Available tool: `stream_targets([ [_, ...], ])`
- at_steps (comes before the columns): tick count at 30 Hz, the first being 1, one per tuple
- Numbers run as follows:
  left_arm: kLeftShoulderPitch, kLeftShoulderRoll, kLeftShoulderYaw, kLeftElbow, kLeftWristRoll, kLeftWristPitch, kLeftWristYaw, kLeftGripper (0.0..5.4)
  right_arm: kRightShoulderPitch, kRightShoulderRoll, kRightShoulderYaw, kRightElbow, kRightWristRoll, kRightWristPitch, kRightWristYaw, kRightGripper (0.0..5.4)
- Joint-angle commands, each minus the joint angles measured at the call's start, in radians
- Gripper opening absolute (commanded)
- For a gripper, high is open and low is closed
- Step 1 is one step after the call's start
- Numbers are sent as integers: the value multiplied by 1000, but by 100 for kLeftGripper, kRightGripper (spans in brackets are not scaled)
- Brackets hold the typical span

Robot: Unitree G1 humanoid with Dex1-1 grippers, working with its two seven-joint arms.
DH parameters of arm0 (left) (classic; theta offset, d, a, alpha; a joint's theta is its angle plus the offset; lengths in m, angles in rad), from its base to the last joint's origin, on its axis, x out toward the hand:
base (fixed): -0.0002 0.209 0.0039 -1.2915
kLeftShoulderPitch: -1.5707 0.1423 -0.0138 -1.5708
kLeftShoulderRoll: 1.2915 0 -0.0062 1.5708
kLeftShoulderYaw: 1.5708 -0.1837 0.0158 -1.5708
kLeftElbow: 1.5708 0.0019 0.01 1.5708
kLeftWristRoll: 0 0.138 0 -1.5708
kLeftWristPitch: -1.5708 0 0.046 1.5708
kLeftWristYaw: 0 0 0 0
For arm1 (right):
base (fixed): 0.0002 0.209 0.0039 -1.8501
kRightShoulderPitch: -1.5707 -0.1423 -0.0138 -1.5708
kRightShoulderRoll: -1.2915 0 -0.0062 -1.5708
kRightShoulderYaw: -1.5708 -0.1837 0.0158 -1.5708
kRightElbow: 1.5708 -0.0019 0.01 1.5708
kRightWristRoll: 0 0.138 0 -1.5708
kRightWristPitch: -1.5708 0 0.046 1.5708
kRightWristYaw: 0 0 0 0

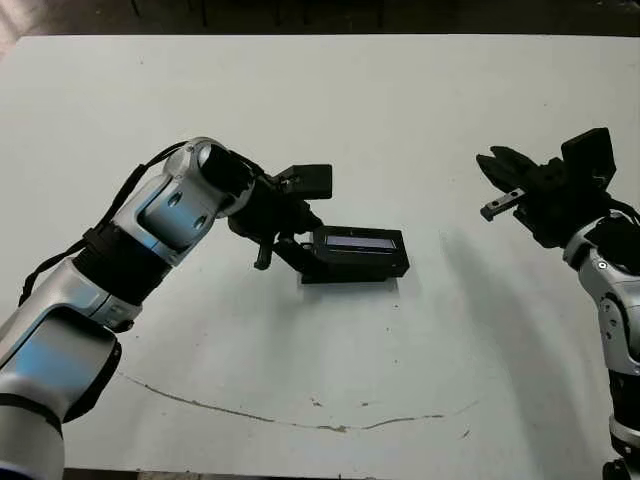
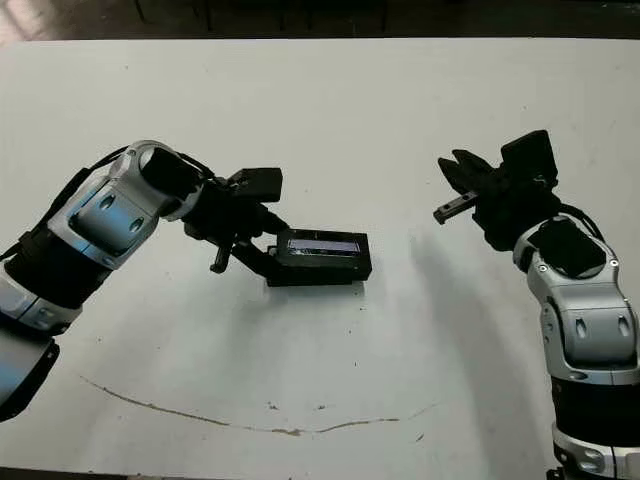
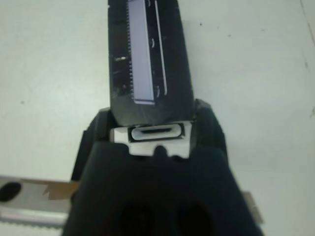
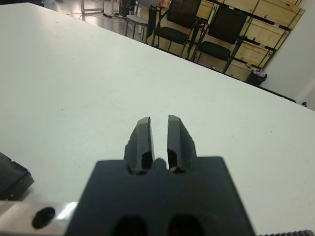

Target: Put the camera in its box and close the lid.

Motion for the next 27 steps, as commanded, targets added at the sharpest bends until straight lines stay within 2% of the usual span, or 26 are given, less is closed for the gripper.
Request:
stream_targets([
  [1,27,26,1,23,7,29,-7,136,10,-3,8,13,1,9,5,0],
  [4,40,33,10,28,-1,35,-8,125,8,1,3,20,12,9,11,0],
  [11,36,67,-34,-4,45,135,-5,125,8,0,5,30,16,6,14,0],
  [21,51,85,-44,4,63,77,-1,125,13,0,3,25,23,21,7,0],
  [24,48,82,-45,20,66,111,1,125,16,1,2,28,25,12,10,0],
  [27,44,89,-61,18,88,86,3,125,14,1,1,26,30,27,9,0],
])
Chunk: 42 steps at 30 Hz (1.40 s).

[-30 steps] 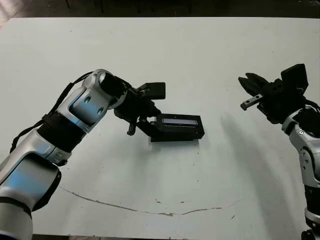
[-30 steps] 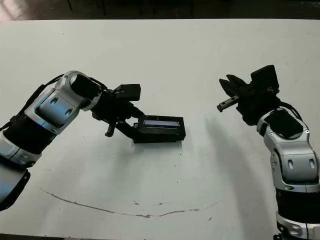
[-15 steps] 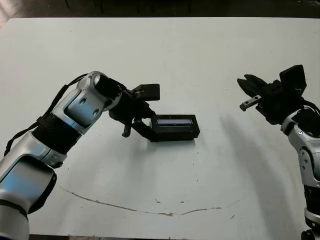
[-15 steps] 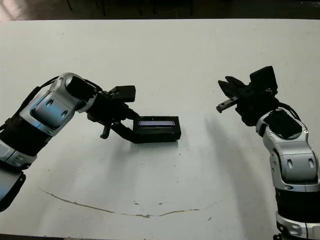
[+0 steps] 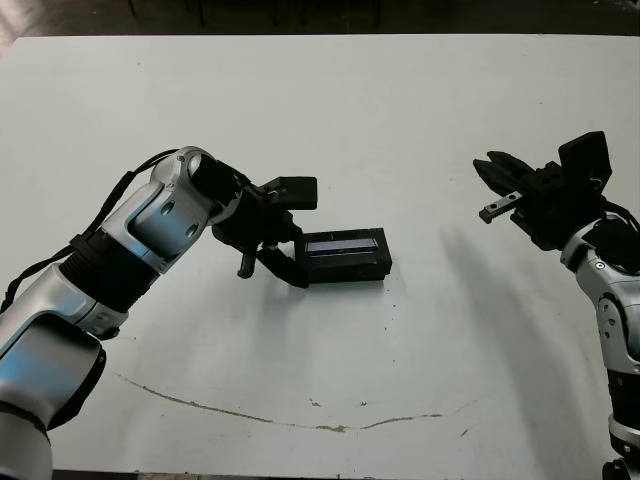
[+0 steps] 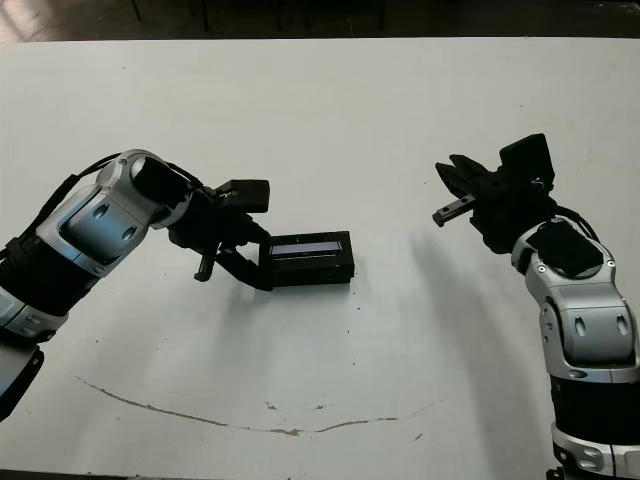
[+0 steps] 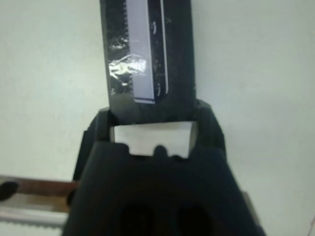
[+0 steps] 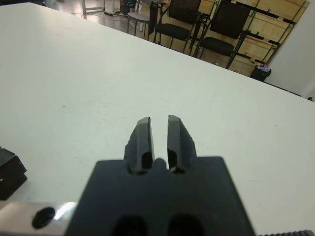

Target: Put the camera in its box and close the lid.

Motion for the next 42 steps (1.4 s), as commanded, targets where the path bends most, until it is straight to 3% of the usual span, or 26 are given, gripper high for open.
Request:
stream_targets([
  [1,20,47,-23,27,51,8,8,125,14,1,-2,5,12,33,0,0],
  [12,16,5,-59,55,49,20,14,125,27,-3,0,-14,27,19,11,0],
  [25,39,-39,-49,11,66,-119,67,125,35,-5,3,-25,19,18,8,0],
  [37,29,-65,-83,1,104,-88,42,125,49,0,-3,-32,38,5,23,0],
  [42,23,-54,-102,5,111,20,6,124,51,-3,-3,-31,44,2,25,0],
])
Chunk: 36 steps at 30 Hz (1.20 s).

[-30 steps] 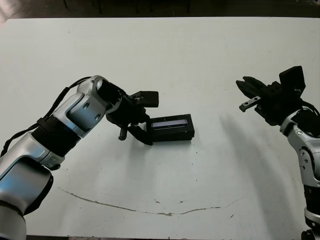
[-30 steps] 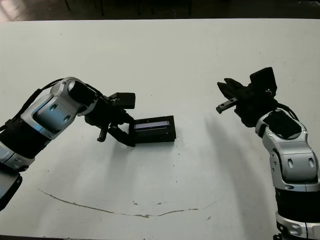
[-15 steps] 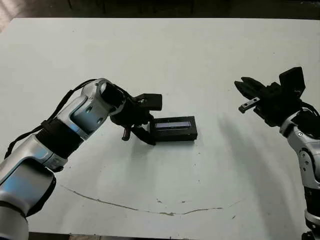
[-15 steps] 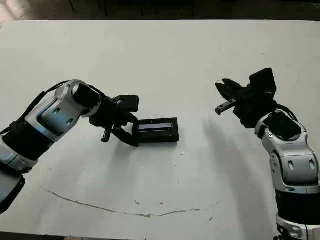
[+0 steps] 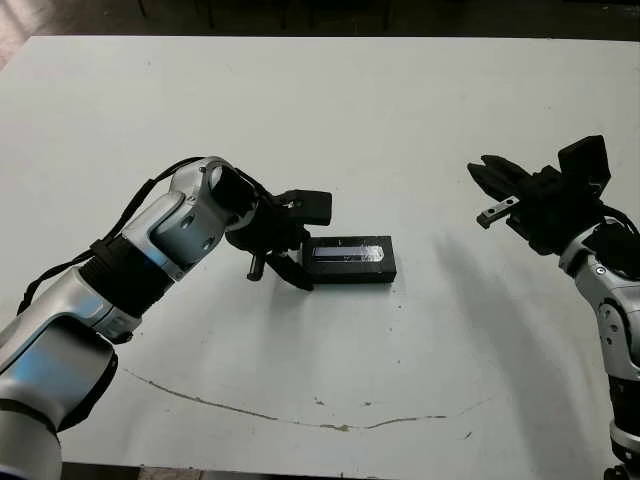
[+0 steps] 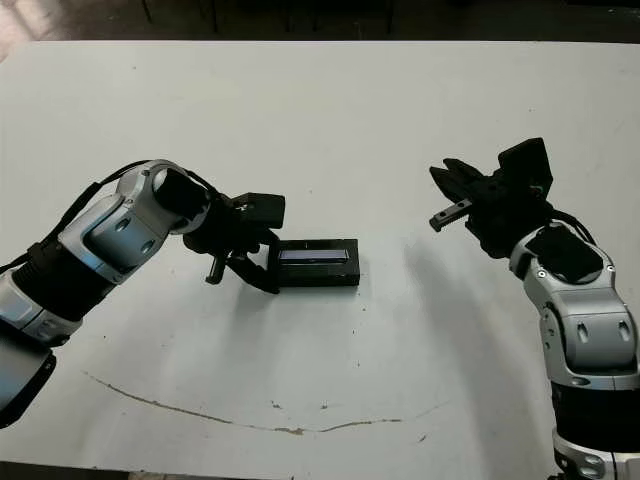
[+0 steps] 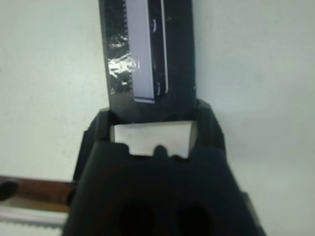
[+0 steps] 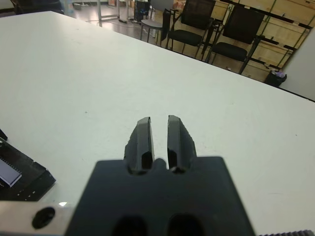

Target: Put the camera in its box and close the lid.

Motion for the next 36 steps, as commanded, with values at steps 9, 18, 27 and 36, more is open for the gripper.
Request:
stream_targets([
  [9,31,19,-76,58,15,-37,-97,165,22,-3,3,2,3,3,7,0],
  [18,27,47,-68,91,30,-146,-144,363,20,-4,8,-8,-1,11,3,0],
  [27,84,185,-11,36,48,-171,-160,539,17,-2,9,2,3,7,5,0],
  [36,203,324,199,-20,78,-296,87,529,0,-13,26,17,-20,-4,6,0],
])
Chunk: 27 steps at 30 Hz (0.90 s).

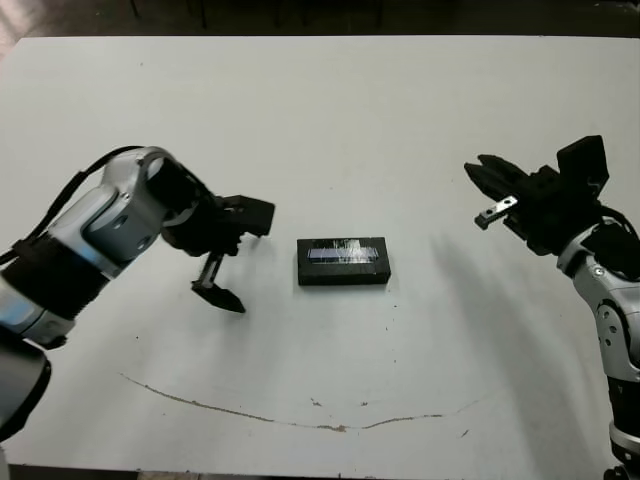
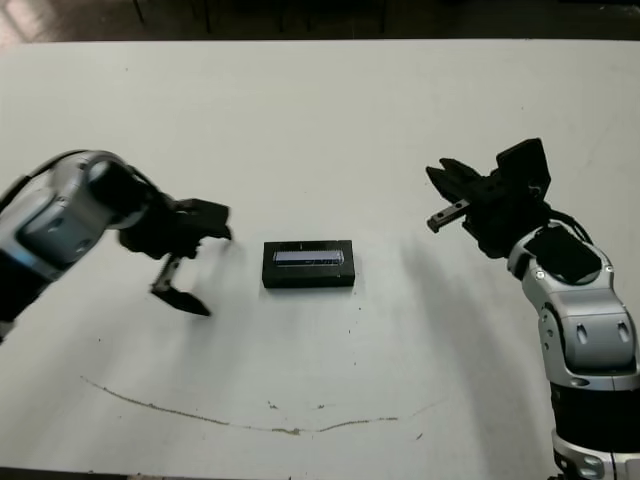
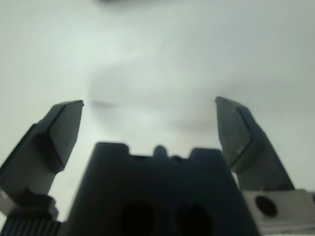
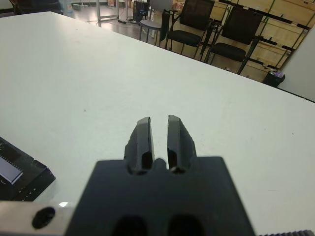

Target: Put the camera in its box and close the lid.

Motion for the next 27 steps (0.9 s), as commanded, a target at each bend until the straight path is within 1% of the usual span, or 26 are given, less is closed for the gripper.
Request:
stream_targets([
  [1,112,19,116,-2,3,-49,169,516,3,-11,10,15,-12,8,5,0],
  [3,169,-18,232,-68,-50,2,280,477,0,-7,7,16,-6,21,2,0],
  [5,224,-81,351,-137,-142,47,370,432,0,-2,7,19,-7,16,-1,0],
  [6,245,-110,394,-162,-183,57,405,407,0,-1,7,21,-8,12,-1,0],
  [9,297,-223,484,-254,-263,63,553,339,-2,4,10,23,-12,7,-6,0],
  [11,327,-304,513,-320,-288,79,664,289,-3,7,10,27,-10,7,-8,0],
  [14,347,-394,517,-394,-331,120,762,215,-3,11,8,34,-12,-2,-11,0],
  [17,353,-461,488,-457,-360,179,830,143,-1,11,6,40,-9,-13,-9,0],
  [21,350,-516,424,-514,-366,238,887,47,1,9,6,46,-6,-14,-8,0],
  [23,346,-544,374,-520,-361,267,907,2,3,9,7,46,-8,-13,-10,0],
  [24,345,-554,347,-520,-357,286,915,2,4,9,8,47,-7,-18,-7,0],
  [27,348,-574,280,-524,-366,396,931,2,9,10,9,41,-7,-19,-9,0],
])
